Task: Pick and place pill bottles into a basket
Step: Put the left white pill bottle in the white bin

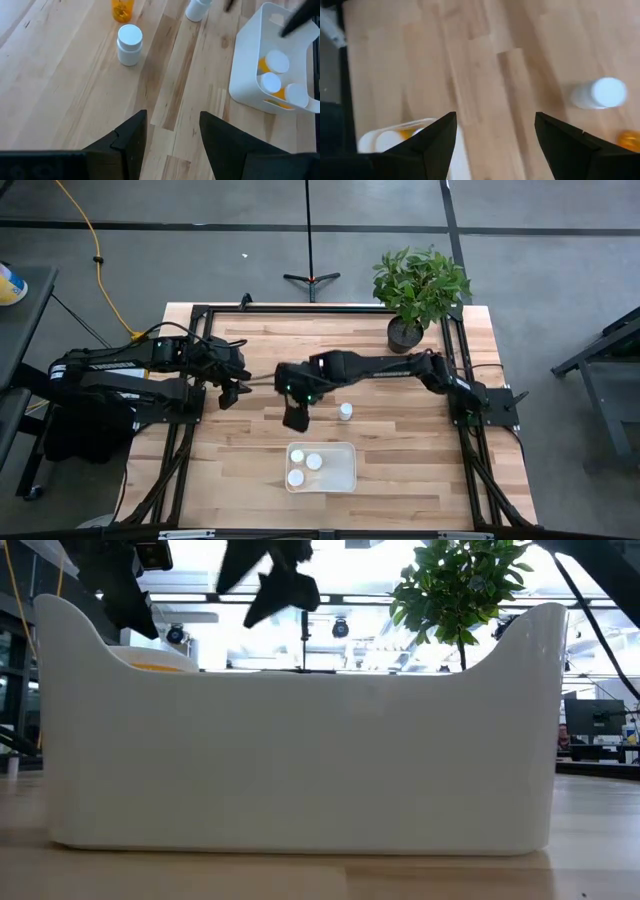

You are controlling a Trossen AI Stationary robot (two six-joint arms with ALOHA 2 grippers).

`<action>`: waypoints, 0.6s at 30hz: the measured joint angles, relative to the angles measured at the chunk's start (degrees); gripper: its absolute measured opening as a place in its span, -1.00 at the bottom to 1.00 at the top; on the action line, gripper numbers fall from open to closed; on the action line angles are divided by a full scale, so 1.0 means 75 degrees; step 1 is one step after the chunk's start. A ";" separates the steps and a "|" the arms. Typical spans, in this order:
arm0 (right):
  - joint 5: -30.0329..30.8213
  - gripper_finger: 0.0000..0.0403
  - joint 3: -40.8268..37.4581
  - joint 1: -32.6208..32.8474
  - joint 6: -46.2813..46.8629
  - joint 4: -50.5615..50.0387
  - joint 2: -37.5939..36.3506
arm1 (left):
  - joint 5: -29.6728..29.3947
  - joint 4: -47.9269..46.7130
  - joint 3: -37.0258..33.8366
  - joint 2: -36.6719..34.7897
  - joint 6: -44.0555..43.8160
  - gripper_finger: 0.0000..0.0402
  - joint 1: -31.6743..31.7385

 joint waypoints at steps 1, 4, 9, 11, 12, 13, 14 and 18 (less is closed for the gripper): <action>0.0002 0.29 -0.0019 -0.0090 0.0000 -0.0009 0.0004 | 0.0000 0.0001 0.0000 0.0002 0.0000 0.08 -0.0001; -0.0043 0.29 -0.0222 -0.0328 -0.0002 -0.0091 0.0017 | 0.0000 0.0051 0.0000 0.0000 0.0000 0.08 0.0000; 0.0280 0.29 -0.0339 -0.0589 -0.0147 -0.0014 0.0033 | 0.0000 0.0037 0.0000 0.0000 0.0013 0.08 0.0000; 0.0758 0.29 -0.0359 -0.0651 -0.0362 -0.0035 0.0033 | 0.0016 0.0032 0.0000 0.0000 0.0069 0.08 0.0001; 0.0954 0.29 -0.0361 -0.0685 -0.0496 -0.0039 0.0033 | 0.0029 0.0027 0.0000 0.0002 0.0107 0.08 0.0001; 0.1115 0.29 -0.0361 -0.0733 -0.0552 -0.0028 0.0033 | 0.0038 0.0030 0.0000 0.0003 0.0153 0.08 0.0001; 0.1184 0.29 -0.0361 -0.0794 -0.0551 -0.0028 0.0033 | 0.0038 0.0027 0.0000 0.0000 0.0188 0.08 0.0001; 0.1029 0.29 -0.0361 -0.1092 -0.0460 -0.0033 0.0033 | 0.0038 0.0030 0.0000 0.0002 0.0254 0.08 0.0001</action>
